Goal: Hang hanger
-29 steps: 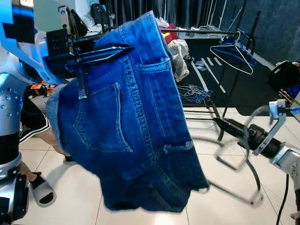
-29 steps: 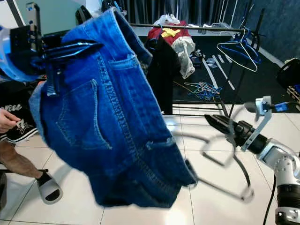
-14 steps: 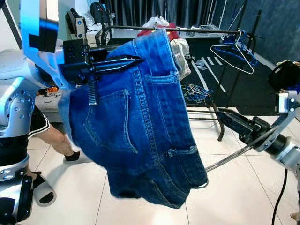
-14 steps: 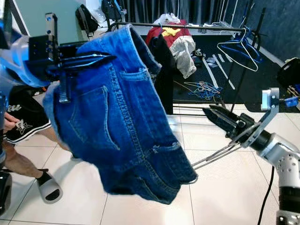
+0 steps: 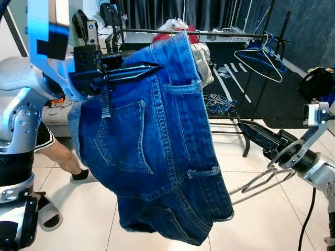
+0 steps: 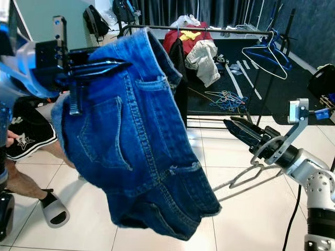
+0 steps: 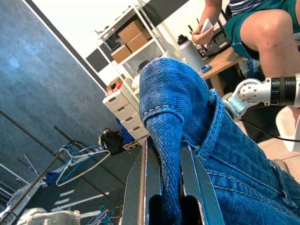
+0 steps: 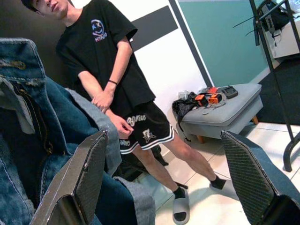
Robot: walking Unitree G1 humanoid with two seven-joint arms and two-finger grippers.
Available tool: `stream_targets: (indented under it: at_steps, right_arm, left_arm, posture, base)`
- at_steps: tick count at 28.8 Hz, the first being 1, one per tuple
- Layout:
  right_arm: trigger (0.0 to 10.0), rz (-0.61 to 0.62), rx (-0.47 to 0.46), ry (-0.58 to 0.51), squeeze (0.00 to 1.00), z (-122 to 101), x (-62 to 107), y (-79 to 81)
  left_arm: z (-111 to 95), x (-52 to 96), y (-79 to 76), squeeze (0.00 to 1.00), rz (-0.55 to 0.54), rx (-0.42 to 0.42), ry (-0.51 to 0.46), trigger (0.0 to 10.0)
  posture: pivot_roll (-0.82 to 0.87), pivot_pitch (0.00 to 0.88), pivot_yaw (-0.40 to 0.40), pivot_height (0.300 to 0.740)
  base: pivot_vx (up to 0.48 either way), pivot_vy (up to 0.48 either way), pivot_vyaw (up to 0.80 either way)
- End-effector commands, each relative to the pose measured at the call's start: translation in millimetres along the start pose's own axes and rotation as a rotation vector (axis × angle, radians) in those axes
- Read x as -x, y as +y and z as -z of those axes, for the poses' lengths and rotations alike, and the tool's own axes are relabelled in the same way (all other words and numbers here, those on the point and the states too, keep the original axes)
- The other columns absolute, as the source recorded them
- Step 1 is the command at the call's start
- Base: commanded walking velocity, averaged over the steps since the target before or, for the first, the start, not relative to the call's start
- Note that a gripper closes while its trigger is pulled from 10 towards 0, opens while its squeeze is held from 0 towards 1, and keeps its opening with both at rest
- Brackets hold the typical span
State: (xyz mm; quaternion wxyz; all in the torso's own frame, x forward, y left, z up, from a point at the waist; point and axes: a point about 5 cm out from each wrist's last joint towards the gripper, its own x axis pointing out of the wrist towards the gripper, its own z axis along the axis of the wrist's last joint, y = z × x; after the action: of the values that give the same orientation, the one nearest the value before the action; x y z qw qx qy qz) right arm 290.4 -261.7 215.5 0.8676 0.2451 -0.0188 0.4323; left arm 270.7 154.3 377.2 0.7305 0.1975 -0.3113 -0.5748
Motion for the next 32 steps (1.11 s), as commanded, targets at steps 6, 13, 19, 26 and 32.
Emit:
stream_targets:
  at_steps: [6,13,19,26,32]
  right_arm:
    - [10.0,-0.014,-0.002,-0.020,0.00,-3.3,-3.1,3.0]
    - [10.0,-0.022,-0.003,-0.021,0.00,-4.1,-4.5,5.3]
    - [10.0,-0.026,0.012,-0.033,0.00,-10.8,-6.0,6.4]
    - [10.0,-0.036,0.016,-0.042,0.00,-12.4,-9.5,7.4]
    - [10.0,-0.037,0.019,-0.044,0.00,-14.0,-10.3,7.6]
  left_arm:
    - [-2.6,-2.3,-1.9,0.00,0.000,-0.006,-0.023,0.0]
    - [5.1,-1.2,-5.8,0.00,0.005,0.004,0.014,0.0]
    - [17.9,2.1,-13.0,0.00,0.004,0.019,0.078,0.0]
    - [27.0,0.3,-19.7,0.00,0.008,0.039,0.110,0.0]
    - [25.4,-1.7,-23.3,0.00,0.009,0.058,0.087,0.0]
  posture:
    - [-0.14,0.000,0.005,0.740]
    - [-0.14,0.000,0.004,0.740]
    - [-0.14,0.000,0.005,0.740]
    - [-0.14,0.000,0.007,0.740]
    - [-0.13,0.000,0.005,0.740]
  base:
    - [0.000,0.000,0.00]
    - [0.000,0.000,0.00]
    - [0.000,0.000,0.00]
    - [0.000,0.000,0.00]
    - [0.000,0.000,0.00]
